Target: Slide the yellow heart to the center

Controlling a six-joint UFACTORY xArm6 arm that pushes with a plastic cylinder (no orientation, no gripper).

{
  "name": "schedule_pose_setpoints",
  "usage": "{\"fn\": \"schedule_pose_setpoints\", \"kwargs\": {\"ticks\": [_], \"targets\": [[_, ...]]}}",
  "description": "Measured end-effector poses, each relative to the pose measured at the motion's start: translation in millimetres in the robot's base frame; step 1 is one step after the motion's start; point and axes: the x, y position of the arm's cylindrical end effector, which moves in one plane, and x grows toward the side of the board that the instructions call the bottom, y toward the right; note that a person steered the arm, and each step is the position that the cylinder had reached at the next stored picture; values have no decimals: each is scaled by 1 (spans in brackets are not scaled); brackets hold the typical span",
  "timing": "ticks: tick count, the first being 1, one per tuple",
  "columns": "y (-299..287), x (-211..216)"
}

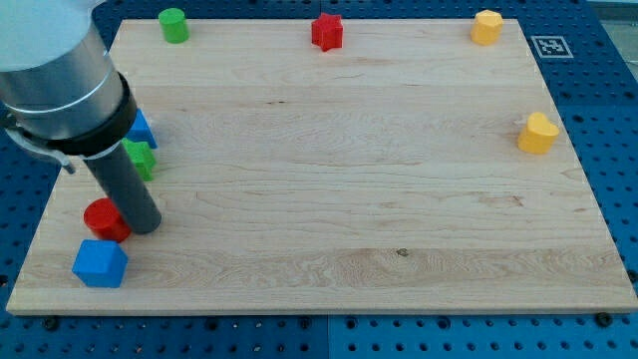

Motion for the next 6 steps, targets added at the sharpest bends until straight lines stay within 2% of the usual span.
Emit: {"fn": "schedule_pose_setpoints", "kwargs": {"ticks": [1, 4, 6], "targets": [[48, -8], [314, -34], [462, -38]]}}
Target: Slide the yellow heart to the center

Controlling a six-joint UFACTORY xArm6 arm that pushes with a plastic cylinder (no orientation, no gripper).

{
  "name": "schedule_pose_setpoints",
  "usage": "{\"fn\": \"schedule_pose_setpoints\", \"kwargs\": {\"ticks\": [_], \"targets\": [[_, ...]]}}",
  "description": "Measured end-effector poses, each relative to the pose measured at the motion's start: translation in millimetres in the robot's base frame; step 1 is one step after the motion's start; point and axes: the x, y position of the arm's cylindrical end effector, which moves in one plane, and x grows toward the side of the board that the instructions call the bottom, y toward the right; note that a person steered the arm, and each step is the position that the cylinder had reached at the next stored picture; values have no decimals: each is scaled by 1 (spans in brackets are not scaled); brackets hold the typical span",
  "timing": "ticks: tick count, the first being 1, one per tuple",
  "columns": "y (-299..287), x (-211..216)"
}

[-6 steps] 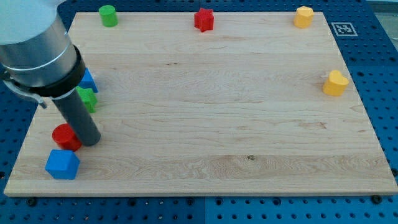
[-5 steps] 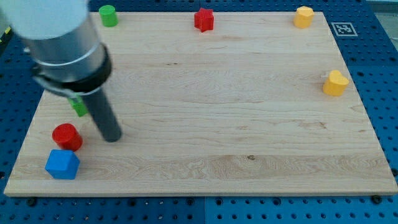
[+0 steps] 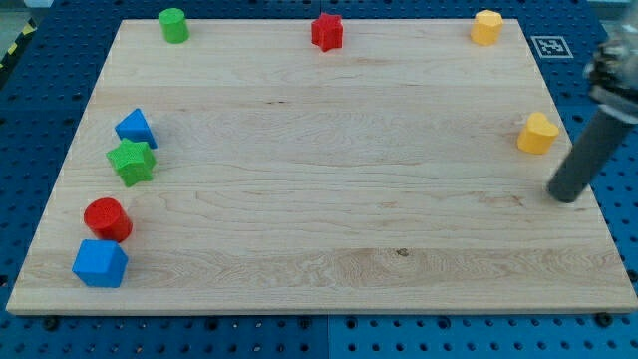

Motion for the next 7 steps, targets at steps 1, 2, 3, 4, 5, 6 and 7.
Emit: {"fn": "schedule_pose_setpoints", "kwargs": {"ticks": [1, 2, 3, 4, 5, 6, 7], "targets": [[18, -42], [18, -73], [18, -78], [4, -78], [-29, -78], [-65, -78], [-83, -68]]}}
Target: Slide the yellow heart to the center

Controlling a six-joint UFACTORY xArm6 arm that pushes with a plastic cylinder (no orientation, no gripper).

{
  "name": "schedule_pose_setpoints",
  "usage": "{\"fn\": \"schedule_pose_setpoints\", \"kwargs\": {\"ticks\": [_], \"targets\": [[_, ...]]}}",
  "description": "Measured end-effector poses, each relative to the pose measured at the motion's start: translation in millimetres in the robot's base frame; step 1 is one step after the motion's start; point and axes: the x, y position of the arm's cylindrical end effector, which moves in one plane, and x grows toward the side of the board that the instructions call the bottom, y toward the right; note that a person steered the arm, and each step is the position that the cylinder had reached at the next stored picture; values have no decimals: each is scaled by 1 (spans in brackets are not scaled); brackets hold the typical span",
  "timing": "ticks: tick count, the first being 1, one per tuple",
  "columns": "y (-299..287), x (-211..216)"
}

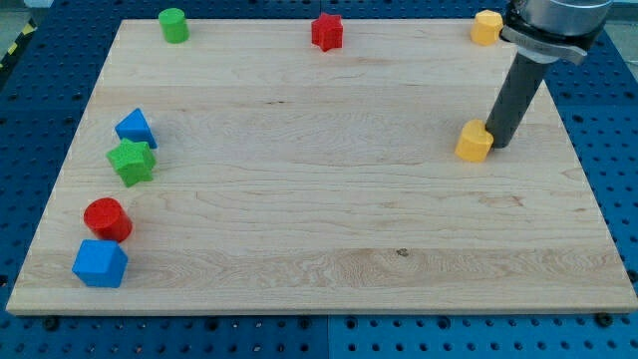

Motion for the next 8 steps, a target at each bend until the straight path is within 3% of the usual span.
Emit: {"fn": "schedule_pose_setpoints", "kwargs": {"ticks": [8], "targets": [[-89, 35]]}}
